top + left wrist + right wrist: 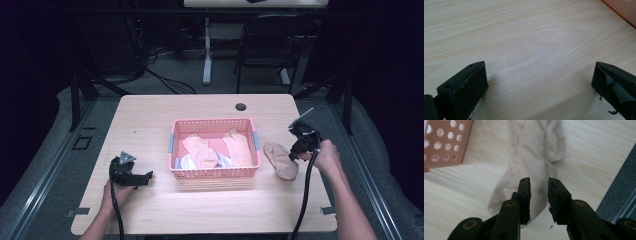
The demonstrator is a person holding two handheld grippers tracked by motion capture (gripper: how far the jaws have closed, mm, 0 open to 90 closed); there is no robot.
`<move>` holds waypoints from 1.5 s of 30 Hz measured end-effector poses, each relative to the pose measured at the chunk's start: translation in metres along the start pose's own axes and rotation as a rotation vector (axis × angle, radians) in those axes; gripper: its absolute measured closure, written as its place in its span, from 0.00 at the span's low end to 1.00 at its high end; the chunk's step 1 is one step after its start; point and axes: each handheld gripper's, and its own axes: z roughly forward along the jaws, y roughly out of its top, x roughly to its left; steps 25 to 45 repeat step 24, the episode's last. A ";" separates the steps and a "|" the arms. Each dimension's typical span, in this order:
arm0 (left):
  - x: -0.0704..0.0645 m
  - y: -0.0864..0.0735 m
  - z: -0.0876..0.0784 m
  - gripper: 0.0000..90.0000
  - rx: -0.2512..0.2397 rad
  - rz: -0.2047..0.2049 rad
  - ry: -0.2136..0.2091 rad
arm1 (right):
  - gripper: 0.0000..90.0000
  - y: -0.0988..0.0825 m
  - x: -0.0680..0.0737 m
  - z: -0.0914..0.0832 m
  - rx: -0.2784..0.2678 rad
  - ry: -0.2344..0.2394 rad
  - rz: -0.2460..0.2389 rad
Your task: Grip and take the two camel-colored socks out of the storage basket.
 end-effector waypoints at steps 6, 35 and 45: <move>0.000 0.000 0.000 0.00 0.004 0.001 -0.001 | 0.60 -0.011 -0.001 -0.011 -0.055 -0.011 0.016; 0.000 0.000 0.000 0.00 0.001 0.000 0.000 | 0.10 -0.046 -0.007 -0.013 -0.105 0.011 0.029; 0.000 0.000 0.000 0.00 0.001 0.000 0.000 | 0.10 -0.046 -0.007 -0.013 -0.105 0.011 0.029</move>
